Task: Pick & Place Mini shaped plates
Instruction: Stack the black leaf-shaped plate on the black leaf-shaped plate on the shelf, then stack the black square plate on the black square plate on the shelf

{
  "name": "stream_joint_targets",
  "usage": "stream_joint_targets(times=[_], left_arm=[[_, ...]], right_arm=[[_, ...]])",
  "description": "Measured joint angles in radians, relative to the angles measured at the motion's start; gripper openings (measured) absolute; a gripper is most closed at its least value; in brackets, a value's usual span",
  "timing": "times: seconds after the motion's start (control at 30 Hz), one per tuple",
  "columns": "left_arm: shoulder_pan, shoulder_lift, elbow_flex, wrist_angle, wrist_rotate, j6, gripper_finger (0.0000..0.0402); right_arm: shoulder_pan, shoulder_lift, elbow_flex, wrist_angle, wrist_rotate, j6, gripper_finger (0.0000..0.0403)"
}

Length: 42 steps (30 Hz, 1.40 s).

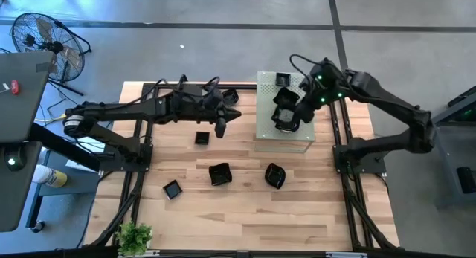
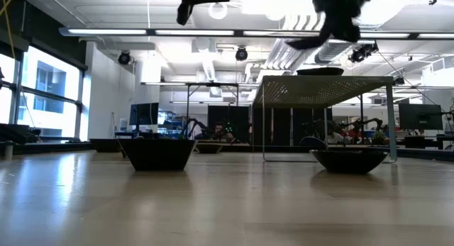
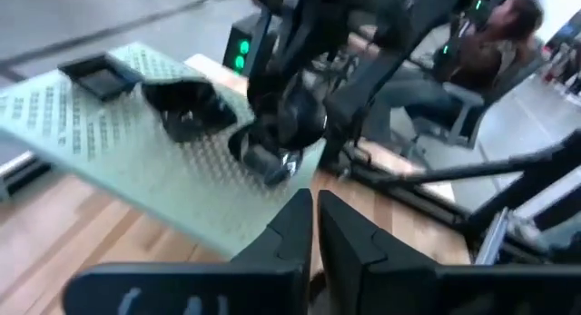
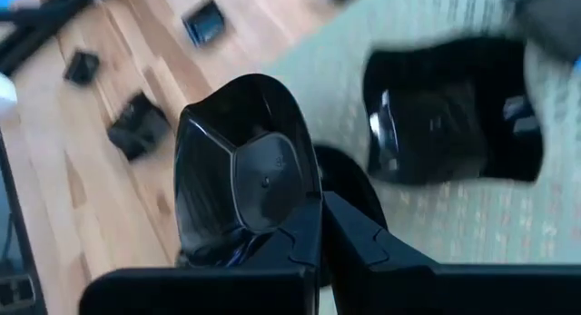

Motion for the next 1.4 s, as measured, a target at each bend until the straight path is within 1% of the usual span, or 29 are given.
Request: stream_joint_targets(times=[0.1,0.17,0.23,0.33,0.47,0.6,0.7,0.87,0.93,1.03,1.1,1.17,1.27,1.33,1.4], left_arm=[[0.001,-0.031,-0.057,0.033,-0.003,-0.003,0.0004],[0.001,-0.048,-0.082,0.066,-0.008,-0.003,0.0004],[0.001,-0.065,-0.106,0.055,-0.026,-0.004,0.0006],[0.0,-0.08,-0.128,0.043,-0.045,-0.013,0.0002],[0.0,-0.084,-0.127,0.04,-0.052,-0.021,0.0002],[0.0,-0.084,-0.127,0.03,-0.052,-0.021,0.0002],[0.001,-0.084,-0.127,0.019,-0.052,-0.015,0.0002],[0.001,-0.092,-0.126,0.011,-0.042,0.032,0.0002],[0.002,-0.092,-0.126,-0.018,-0.029,0.046,0.0002],[0.001,-0.092,-0.126,-0.053,-0.026,0.065,0.0002],[0.001,-0.092,-0.127,-0.081,-0.026,0.076,0.0002],[0.001,-0.096,-0.147,-0.064,-0.023,0.077,0.0002],[0.002,-0.126,-0.226,0.016,-0.003,0.068,0.0001],[0.001,-0.153,-0.293,0.066,-0.002,0.04,0.0001],[0.001,-0.177,-0.355,0.105,-0.003,0.009,0.0001]], right_arm=[[-0.043,-0.005,-0.084,0.008,-0.043,-0.052,0.0002],[-0.065,-0.005,-0.126,0.013,-0.05,-0.075,0.0002],[-0.076,-0.004,-0.161,0.041,-0.063,-0.086,0.0002],[-0.088,-0.004,-0.197,0.095,-0.079,-0.089,0.0003],[-0.095,-0.004,-0.222,0.115,-0.084,-0.092,0.0008],[-0.095,-0.004,-0.222,0.117,-0.081,-0.093,0.0021],[-0.095,-0.006,-0.208,0.115,-0.081,-0.092,0.0041],[-0.092,-0.02,-0.134,0.092,-0.072,-0.079,0.0083],[-0.085,-0.029,-0.096,0.076,-0.072,-0.063,0.0091],[-0.044,-0.046,-0.054,0.072,-0.065,-0.053,0.0087],[0.008,-0.059,-0.045,0.072,-0.044,-0.05,0.0071],[0.068,-0.069,-0.052,0.077,-0.011,-0.033,0.0048],[0.166,-0.079,-0.08,0.098,0.033,0.013,0.0011],[0.237,-0.079,-0.091,0.126,0.069,0.059,0.0006],[0.307,-0.078,-0.091,0.135,0.111,0.1,0.0013]])
